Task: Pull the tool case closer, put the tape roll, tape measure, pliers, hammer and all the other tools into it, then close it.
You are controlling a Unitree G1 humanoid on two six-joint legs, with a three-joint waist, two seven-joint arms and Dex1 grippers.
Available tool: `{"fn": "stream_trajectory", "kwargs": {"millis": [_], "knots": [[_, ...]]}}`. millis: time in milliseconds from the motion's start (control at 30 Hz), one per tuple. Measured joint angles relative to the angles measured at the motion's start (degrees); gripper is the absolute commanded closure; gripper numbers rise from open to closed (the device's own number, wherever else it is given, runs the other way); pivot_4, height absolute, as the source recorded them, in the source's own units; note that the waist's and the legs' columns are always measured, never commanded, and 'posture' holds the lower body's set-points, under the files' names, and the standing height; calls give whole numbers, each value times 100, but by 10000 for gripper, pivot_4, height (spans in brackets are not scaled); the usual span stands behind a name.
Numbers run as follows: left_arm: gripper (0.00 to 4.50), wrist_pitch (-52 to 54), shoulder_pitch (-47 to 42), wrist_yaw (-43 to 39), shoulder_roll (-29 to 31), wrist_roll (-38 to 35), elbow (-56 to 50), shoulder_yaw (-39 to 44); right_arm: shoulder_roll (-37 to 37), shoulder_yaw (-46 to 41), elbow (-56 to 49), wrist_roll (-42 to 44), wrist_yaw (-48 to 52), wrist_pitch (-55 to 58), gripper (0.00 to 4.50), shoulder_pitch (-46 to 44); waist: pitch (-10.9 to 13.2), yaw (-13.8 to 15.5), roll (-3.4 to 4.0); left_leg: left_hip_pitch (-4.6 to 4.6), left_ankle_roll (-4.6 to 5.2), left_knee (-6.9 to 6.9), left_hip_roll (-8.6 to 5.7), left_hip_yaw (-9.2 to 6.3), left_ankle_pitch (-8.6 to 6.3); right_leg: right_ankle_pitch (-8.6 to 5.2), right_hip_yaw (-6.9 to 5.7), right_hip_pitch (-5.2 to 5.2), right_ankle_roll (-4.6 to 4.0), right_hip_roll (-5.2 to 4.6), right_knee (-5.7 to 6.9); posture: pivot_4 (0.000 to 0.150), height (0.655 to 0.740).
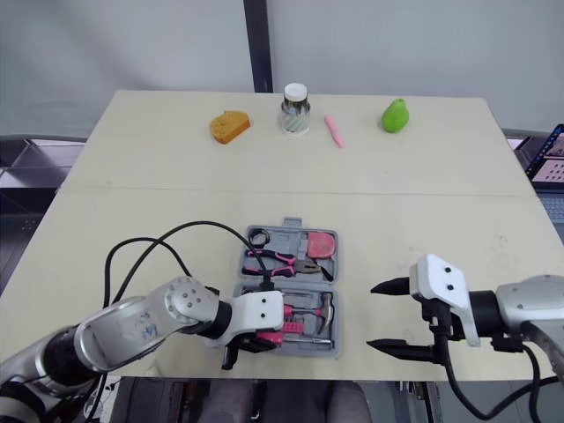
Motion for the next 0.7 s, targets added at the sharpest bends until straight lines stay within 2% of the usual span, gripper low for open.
{"fn": "stream_trajectory", "kwargs": {"millis": [700], "knots": [[38460, -152, 45, -28, 17, 104, 11, -123, 0, -41, -91, 62, -26, 116, 0, 71, 0, 0, 0, 0, 0, 2, 0, 0, 0, 0, 0, 0, 0, 0, 2, 1500, 7400]]}}
